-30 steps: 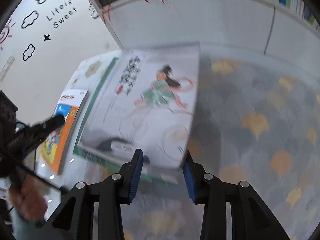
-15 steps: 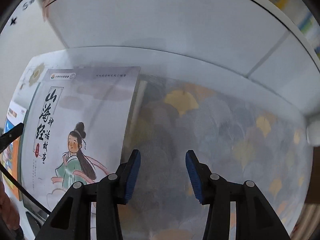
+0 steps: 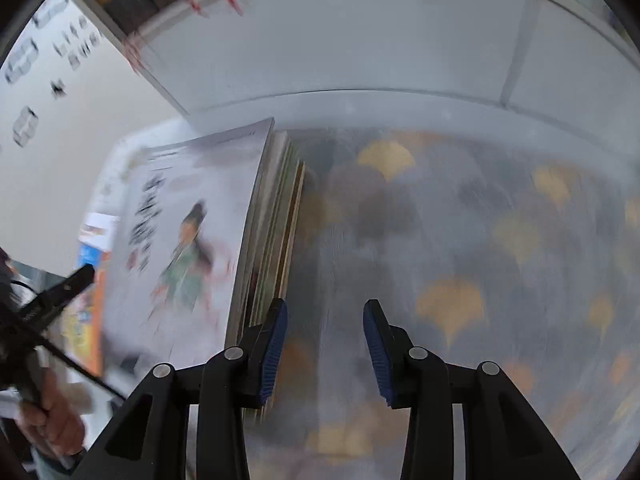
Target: Organize books
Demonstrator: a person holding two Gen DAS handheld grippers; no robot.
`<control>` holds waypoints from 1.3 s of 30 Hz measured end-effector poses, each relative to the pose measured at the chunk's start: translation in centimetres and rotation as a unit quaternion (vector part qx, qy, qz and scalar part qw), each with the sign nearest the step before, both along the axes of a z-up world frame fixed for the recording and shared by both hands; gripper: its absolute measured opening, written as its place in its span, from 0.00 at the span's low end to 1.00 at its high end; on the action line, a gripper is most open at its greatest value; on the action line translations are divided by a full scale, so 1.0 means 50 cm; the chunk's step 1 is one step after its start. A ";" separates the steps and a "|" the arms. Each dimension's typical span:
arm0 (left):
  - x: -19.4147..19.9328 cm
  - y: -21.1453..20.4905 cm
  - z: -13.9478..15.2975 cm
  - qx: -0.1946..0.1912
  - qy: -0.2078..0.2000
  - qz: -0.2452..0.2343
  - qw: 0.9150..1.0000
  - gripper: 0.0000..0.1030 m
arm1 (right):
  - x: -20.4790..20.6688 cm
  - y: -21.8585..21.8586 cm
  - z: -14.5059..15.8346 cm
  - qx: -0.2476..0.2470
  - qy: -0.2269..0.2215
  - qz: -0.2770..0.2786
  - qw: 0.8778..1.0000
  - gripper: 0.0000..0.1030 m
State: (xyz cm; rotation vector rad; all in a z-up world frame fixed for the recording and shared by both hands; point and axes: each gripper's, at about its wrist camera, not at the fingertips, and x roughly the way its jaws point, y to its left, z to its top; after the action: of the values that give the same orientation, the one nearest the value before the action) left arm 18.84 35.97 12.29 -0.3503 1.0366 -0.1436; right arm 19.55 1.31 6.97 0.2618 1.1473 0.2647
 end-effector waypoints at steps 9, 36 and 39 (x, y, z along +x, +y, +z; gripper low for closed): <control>-0.232 -0.266 0.058 0.010 -0.029 -0.139 0.990 0.22 | -0.328 -0.156 0.058 -0.092 -0.105 -0.090 0.986 0.41; -0.472 -0.692 0.239 0.122 -0.161 -0.093 0.975 0.81 | -0.582 -0.486 0.200 -0.110 -0.174 -0.157 0.966 0.53; -0.481 -0.710 0.243 0.146 -0.158 -0.099 0.972 0.81 | -0.592 -0.497 0.202 -0.106 -0.179 -0.156 0.966 0.53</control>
State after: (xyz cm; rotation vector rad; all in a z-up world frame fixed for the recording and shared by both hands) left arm -5.20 0.47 24.44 0.0456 0.7610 -0.2163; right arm -10.03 -23.56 17.07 0.1929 0.7531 -0.0892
